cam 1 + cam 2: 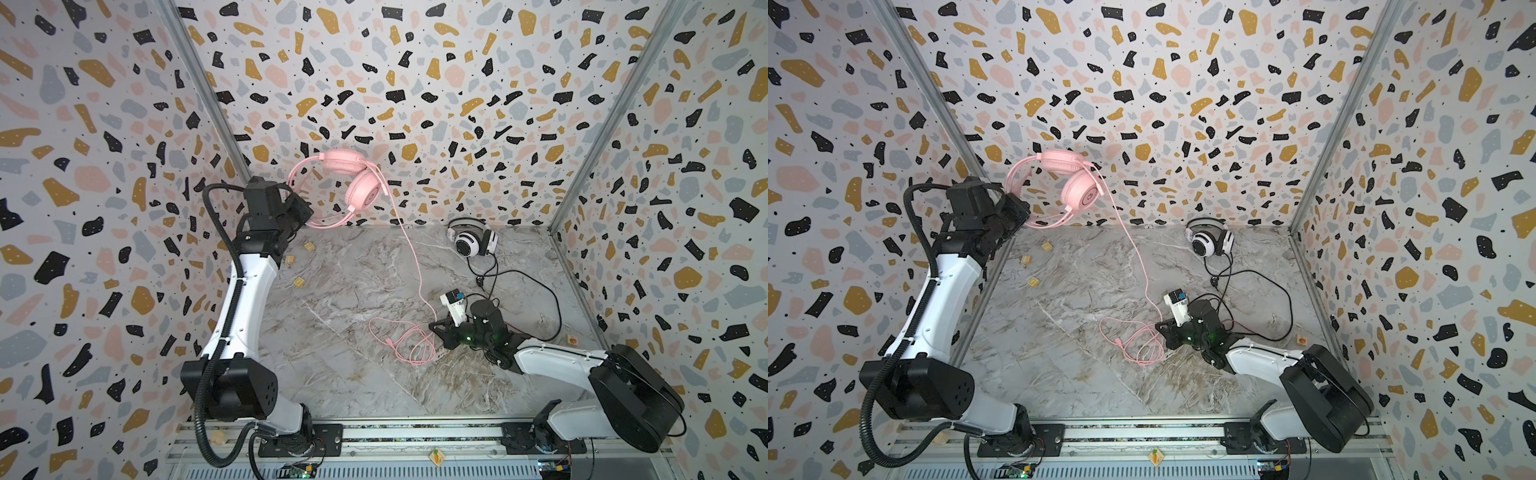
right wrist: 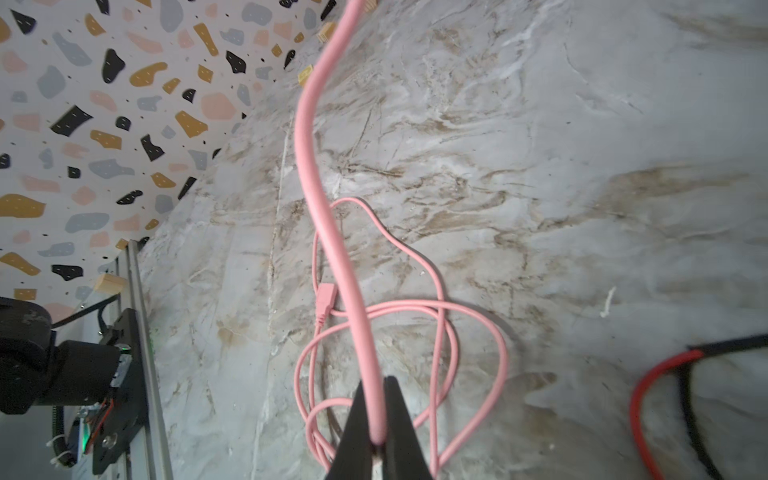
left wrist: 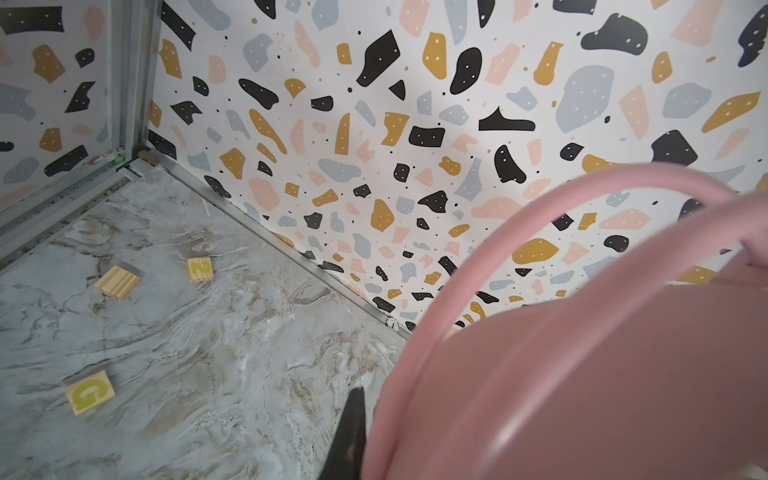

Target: Wrap the headphones

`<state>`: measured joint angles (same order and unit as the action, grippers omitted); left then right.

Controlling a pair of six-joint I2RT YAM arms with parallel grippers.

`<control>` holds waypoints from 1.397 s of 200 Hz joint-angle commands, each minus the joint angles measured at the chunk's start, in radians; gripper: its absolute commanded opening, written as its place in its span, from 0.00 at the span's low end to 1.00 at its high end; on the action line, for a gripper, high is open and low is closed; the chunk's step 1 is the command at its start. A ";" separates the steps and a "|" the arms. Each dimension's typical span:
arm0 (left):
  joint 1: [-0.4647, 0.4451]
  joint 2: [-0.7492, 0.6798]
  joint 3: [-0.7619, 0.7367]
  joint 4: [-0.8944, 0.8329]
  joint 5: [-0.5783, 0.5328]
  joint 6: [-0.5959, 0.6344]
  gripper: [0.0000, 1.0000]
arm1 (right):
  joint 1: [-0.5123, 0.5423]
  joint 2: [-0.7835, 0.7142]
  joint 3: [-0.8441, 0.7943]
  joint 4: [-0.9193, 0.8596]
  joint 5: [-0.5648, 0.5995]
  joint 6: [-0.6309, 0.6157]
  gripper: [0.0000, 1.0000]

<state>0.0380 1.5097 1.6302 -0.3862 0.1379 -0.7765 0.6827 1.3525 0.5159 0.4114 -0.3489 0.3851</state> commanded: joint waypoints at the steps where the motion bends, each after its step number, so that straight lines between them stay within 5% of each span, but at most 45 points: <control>1: -0.004 -0.061 0.026 0.159 -0.005 -0.058 0.00 | 0.025 -0.044 0.109 -0.196 0.093 -0.101 0.03; 75: -0.098 -0.232 -0.184 0.108 -0.241 0.092 0.00 | 0.181 -0.017 0.623 -0.842 0.300 -0.284 0.04; 112: -0.164 -0.314 -0.339 0.152 -0.342 0.112 0.00 | 0.225 -0.026 0.746 -0.998 0.367 -0.286 0.04; 161: -0.304 -0.248 -0.371 0.125 -0.448 0.196 0.00 | 0.321 0.076 0.974 -1.228 0.396 -0.329 0.04; 222: -0.370 -0.248 -0.442 0.069 -0.329 0.326 0.00 | 0.277 0.151 1.227 -1.344 0.505 -0.393 0.05; 279: -0.369 -0.319 -0.477 0.011 -0.242 0.397 0.00 | 0.177 0.131 1.262 -1.372 0.513 -0.390 0.05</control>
<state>-0.3321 1.2488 1.1431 -0.4515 -0.1818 -0.4030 0.9009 1.5181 1.7706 -0.9092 0.1516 0.0013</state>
